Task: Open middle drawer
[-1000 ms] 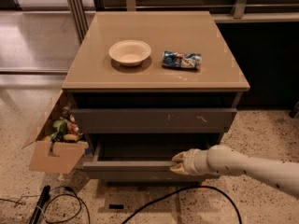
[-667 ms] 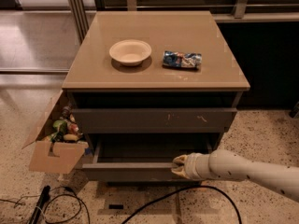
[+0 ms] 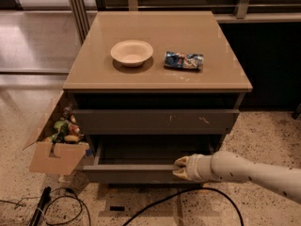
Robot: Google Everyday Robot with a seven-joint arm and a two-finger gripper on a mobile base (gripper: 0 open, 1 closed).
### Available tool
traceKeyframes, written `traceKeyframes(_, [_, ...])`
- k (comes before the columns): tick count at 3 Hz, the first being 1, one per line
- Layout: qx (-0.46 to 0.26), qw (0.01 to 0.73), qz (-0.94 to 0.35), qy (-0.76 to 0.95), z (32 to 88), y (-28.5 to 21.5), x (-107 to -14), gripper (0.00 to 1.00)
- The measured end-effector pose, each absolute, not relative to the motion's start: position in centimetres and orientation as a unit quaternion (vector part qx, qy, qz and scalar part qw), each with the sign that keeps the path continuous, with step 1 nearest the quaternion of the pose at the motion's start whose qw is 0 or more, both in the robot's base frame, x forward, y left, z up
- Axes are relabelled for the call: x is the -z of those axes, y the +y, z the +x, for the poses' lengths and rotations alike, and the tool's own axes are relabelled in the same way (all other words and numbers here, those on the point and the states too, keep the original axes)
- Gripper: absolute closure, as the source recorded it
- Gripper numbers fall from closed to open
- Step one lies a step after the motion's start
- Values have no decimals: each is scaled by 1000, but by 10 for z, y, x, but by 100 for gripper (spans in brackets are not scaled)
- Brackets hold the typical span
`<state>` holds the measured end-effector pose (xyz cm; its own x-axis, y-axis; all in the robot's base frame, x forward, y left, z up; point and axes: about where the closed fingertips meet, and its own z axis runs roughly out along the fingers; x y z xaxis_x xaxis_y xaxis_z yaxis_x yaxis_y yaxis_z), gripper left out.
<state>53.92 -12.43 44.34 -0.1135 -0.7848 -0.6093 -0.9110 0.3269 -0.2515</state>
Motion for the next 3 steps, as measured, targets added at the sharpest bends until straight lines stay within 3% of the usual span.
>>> traceKeyframes(2, [-100, 337, -571, 741, 544, -120, -434, 9])
traceKeyframes(3, [-108, 333, -573, 741, 548, -113, -423, 0])
